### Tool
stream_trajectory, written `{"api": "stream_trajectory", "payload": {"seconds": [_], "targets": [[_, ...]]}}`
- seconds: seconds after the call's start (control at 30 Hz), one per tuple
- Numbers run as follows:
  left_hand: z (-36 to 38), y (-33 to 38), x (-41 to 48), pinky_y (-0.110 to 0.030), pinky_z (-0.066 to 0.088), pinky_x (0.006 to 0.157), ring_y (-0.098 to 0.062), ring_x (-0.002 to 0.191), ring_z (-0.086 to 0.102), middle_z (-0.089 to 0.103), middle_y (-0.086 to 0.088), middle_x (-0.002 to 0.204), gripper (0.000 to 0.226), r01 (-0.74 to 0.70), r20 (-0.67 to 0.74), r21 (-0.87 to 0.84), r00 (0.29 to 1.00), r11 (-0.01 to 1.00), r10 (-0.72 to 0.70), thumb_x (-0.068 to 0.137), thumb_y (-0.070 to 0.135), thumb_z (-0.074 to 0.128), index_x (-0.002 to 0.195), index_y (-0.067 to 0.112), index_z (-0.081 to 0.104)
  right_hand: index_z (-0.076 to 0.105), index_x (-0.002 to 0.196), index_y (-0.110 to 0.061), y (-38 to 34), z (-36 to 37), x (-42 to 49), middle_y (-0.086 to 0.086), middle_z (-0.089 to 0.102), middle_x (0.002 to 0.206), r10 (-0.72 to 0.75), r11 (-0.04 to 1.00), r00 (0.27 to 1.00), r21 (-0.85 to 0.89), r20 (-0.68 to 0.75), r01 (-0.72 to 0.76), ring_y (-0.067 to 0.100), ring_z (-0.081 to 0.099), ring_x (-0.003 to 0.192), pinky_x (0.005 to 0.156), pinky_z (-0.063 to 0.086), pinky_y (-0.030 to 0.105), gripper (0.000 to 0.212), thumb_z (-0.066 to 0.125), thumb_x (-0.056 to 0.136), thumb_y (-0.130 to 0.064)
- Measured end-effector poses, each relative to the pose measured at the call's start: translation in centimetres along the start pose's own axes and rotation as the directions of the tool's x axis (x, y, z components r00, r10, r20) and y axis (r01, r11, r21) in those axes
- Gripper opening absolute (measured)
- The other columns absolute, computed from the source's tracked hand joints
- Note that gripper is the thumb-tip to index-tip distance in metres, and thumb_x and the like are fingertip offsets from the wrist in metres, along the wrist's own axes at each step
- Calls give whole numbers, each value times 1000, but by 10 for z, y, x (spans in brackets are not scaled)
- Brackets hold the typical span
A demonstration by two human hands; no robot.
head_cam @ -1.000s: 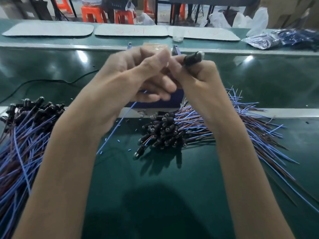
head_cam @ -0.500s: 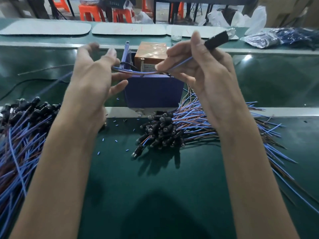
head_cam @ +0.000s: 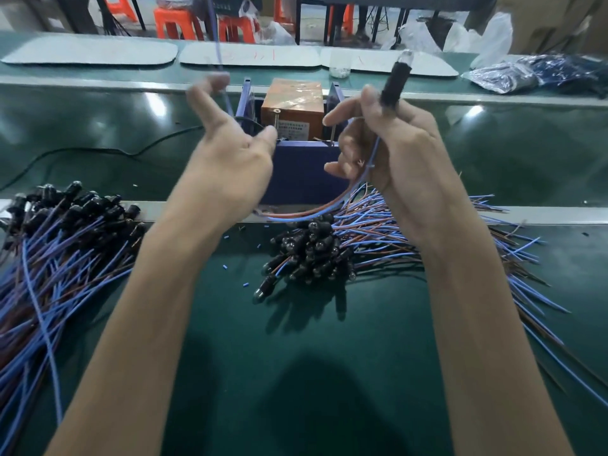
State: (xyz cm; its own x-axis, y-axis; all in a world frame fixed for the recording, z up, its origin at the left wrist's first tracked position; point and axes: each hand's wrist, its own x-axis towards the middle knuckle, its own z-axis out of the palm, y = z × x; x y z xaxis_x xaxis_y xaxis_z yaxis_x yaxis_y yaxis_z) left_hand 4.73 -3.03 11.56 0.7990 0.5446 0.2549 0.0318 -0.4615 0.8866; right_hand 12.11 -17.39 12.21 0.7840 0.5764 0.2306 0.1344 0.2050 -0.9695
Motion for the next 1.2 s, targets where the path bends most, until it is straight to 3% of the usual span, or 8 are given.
{"api": "stream_trajectory", "payload": {"seconds": [0.17,0.27,0.33,0.4,0.53,0.83,1.0,1.2], "targets": [[13,-4,-2,-37,49,84,-23,76,60,59,-6,91,58,-12,204,107,979,994,-10,101,27,44,147,29,9,65,95,-7,6,-1,2,-3,31,61,117,992,992,-40,-40,-119,4,26,46,38,24,14,27,42,103,-17],[19,-7,-1,-27,47,61,-13,56,53,55,13,58,19,-87,278,78,959,993,62,103,25,41,118,25,51,69,93,-9,9,-1,4,-4,25,58,140,981,985,-120,-98,-151,4,21,42,37,19,15,26,47,101,-19],[21,-8,0,-19,32,46,-5,41,39,47,14,44,23,-137,255,75,960,988,114,103,23,39,92,24,59,70,90,-9,11,-2,5,-4,25,57,142,980,981,-117,-133,-158,4,20,40,36,18,16,26,49,100,-21],[21,-7,-1,-14,31,40,-4,35,37,45,13,41,29,-100,284,29,955,995,88,104,21,39,83,23,58,70,91,-7,12,-4,6,-4,27,57,154,983,975,-78,-160,-168,3,20,40,35,17,15,28,49,100,-23],[14,-8,-2,-13,39,43,-2,42,40,42,12,46,29,-53,355,-68,932,996,74,103,16,41,82,15,61,70,92,-5,13,-11,8,-5,32,56,169,984,960,-17,-223,-177,3,20,41,34,17,14,30,48,100,-23],[8,-15,1,-16,29,45,-3,47,34,37,13,49,34,29,394,-105,919,994,14,104,14,37,76,15,56,70,90,-7,15,-19,10,-6,44,52,177,983,950,-9,-257,-186,2,25,38,33,19,13,24,59,94,-29],[8,-17,1,-12,32,46,-2,46,37,40,13,46,34,18,504,-26,864,999,-2,104,14,38,76,15,57,70,91,0,22,-15,10,-8,43,51,192,978,960,-47,-206,-205,1,24,37,32,19,12,25,66,90,-25],[7,-17,-1,-11,35,46,-1,43,40,43,9,48,36,34,605,42,795,999,-53,103,7,37,78,12,62,67,71,-15,24,-14,11,-6,46,56,189,981,960,5,-209,-192,1,26,38,32,20,12,21,65,91,-23]]}}
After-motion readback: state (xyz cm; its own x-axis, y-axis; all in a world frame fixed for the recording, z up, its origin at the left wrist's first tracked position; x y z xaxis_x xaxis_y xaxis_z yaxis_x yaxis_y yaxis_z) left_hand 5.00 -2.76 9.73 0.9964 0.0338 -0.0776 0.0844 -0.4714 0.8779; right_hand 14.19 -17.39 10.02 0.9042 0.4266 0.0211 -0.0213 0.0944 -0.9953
